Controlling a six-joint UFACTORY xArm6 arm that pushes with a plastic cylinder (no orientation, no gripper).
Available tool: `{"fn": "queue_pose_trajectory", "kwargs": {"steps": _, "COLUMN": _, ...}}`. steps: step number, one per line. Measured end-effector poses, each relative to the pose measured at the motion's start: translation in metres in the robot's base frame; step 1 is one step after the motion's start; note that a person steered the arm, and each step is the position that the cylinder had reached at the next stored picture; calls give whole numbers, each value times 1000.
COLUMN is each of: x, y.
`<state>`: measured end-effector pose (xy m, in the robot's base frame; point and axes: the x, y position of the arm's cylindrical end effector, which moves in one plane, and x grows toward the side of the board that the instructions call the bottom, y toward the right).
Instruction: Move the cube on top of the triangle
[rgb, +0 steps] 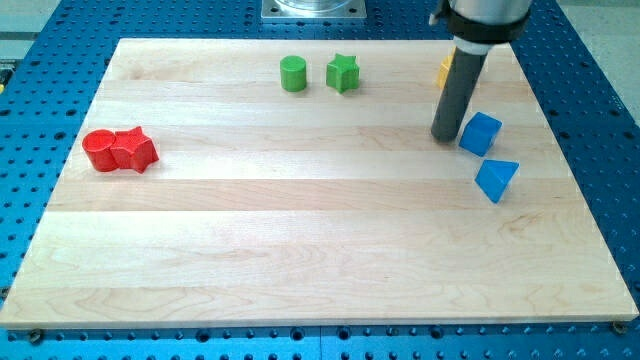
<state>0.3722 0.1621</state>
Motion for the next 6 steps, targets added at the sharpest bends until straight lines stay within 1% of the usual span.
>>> {"fn": "queue_pose_trajectory", "kwargs": {"steps": 1, "x": -22, "y": 9}}
{"fn": "queue_pose_trajectory", "kwargs": {"steps": 2, "x": -17, "y": 32}}
{"fn": "queue_pose_trajectory", "kwargs": {"steps": 3, "x": 52, "y": 33}}
{"fn": "queue_pose_trajectory", "kwargs": {"steps": 4, "x": 83, "y": 36}}
{"fn": "queue_pose_trajectory", "kwargs": {"steps": 5, "x": 82, "y": 40}}
{"fn": "queue_pose_trajectory", "kwargs": {"steps": 6, "x": 50, "y": 41}}
